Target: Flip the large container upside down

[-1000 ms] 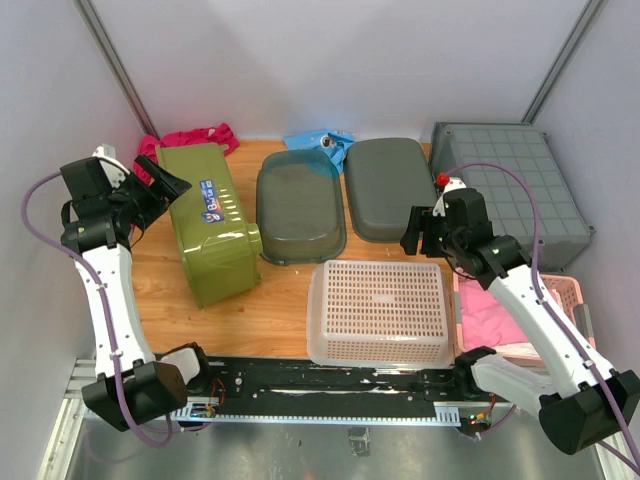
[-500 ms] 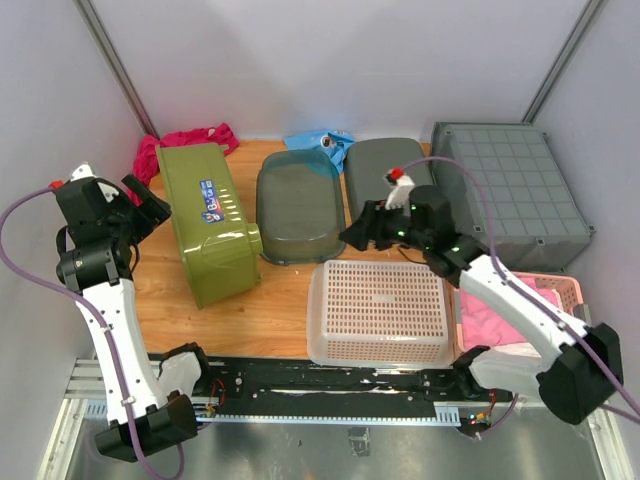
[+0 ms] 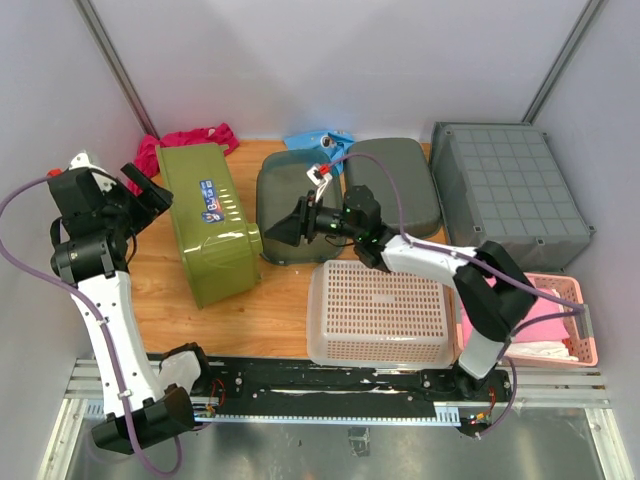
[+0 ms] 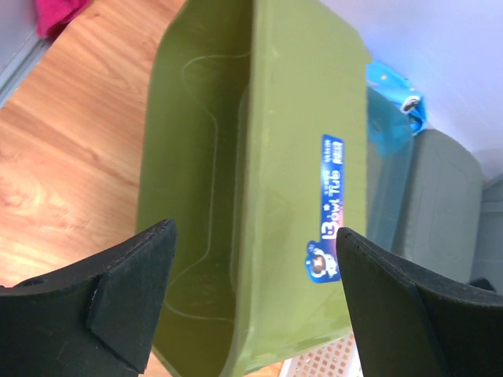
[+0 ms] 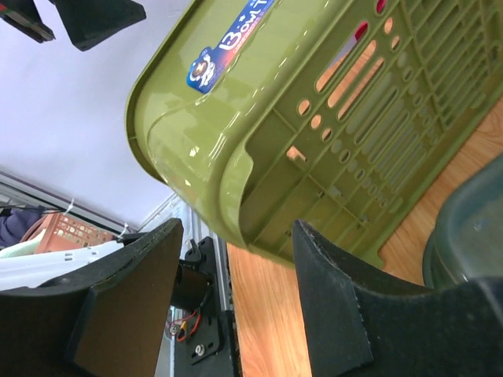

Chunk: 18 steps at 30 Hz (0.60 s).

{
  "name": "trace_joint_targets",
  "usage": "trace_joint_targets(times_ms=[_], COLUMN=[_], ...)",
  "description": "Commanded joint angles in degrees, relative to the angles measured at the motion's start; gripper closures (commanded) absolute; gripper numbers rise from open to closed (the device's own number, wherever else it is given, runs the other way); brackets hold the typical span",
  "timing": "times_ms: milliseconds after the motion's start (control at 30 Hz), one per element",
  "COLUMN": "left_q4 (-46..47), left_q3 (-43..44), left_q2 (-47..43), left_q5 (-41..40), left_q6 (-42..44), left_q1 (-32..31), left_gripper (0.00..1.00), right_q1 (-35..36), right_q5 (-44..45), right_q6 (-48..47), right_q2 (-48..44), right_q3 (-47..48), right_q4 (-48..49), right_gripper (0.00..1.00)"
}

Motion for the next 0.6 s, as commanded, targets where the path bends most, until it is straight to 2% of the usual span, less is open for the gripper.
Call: trace_joint_targets(times_ms=[0,200,300,467,567], left_q4=[2.9,3.5,3.7,4.2,5.2], left_q3=[3.2,3.4,3.2,2.9,2.6], left_q2=[1.0,1.3,1.2,1.0,0.8], left_q5=[6.0,6.7,6.8,7.0,7.8], left_q6=[-0.6,-0.5,-0.5,-0.8,-1.7], left_q1=[0.2,-0.4,-0.7,-1.0,-1.1], left_gripper=[0.14,0.13,0.13,0.13,0.14], right_q1=[1.5,3.5,4.0,4.4,4.5], right_q5=[-2.5,-5.1,-5.7,-6.5,-6.0], right_q6=[3.0,2.9,3.3,3.5,2.4], right_q2=[5.0,9.4,10.2,9.9,9.0], right_q3=[5.4,9.5,10.0,9.8,9.6], right_q4=[8.6,8.0,8.2,7.5,5.7], right_gripper=[0.40,0.40,0.45,0.65,0.82])
